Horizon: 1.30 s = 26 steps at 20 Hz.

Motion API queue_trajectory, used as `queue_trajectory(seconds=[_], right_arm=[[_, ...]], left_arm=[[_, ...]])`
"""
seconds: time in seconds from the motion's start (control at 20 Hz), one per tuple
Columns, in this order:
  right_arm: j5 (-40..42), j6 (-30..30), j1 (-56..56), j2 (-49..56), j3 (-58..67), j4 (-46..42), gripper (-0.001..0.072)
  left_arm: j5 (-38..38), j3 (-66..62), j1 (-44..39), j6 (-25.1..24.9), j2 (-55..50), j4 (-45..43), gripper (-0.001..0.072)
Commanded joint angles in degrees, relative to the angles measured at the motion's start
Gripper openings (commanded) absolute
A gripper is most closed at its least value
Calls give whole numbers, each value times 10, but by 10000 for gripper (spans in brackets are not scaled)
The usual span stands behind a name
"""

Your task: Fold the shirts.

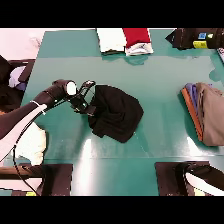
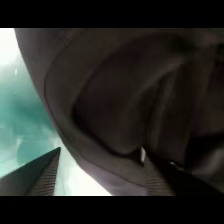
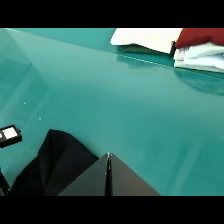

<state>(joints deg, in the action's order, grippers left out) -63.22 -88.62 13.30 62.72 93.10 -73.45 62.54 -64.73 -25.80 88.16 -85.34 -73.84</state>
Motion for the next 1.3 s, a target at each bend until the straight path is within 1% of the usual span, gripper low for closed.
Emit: queue_trajectory(seconds=[0.0,0.05,0.2,0.3,0.4,0.45,0.5,0.55,0.65,0.9,1.05,1.1,1.2,1.25], right_arm=[[-13,0,1,3,0,0,19],[-27,0,0,3,-1,-1,20],[-60,0,-8,-10,-63,0,19],[-80,-31,-22,-24,-148,-1,20],[-75,-56,-38,-32,-252,0,22],[-72,-57,-39,-29,-295,0,120],[-72,-60,-38,-19,-332,1,400],[-73,-71,-35,1,-361,11,563],[-65,-76,-18,48,-396,44,562],[42,-81,35,151,-406,111,549],[92,-85,49,176,-406,125,546],[99,-84,52,181,-406,125,487],[112,-84,52,184,-406,124,270],[122,-83,52,182,-406,124,130]], left_arm=[[-10,4,-3,-2,-6,7,228],[-10,3,-3,-2,-6,6,23],[3,-23,10,-2,5,-24,26],[5,-42,30,-2,24,-32,26],[4,-52,44,-2,41,-32,26],[3,-53,45,-2,45,-34,26],[5,-53,45,-2,45,-34,26],[5,-53,45,-2,45,-33,26],[5,-53,45,-2,45,-33,26],[16,-53,45,-2,45,-33,27],[16,-53,45,-2,45,-33,26],[15,-53,45,-2,45,-33,26],[11,-53,45,-2,45,-33,26],[10,-53,45,-2,45,-33,26]])
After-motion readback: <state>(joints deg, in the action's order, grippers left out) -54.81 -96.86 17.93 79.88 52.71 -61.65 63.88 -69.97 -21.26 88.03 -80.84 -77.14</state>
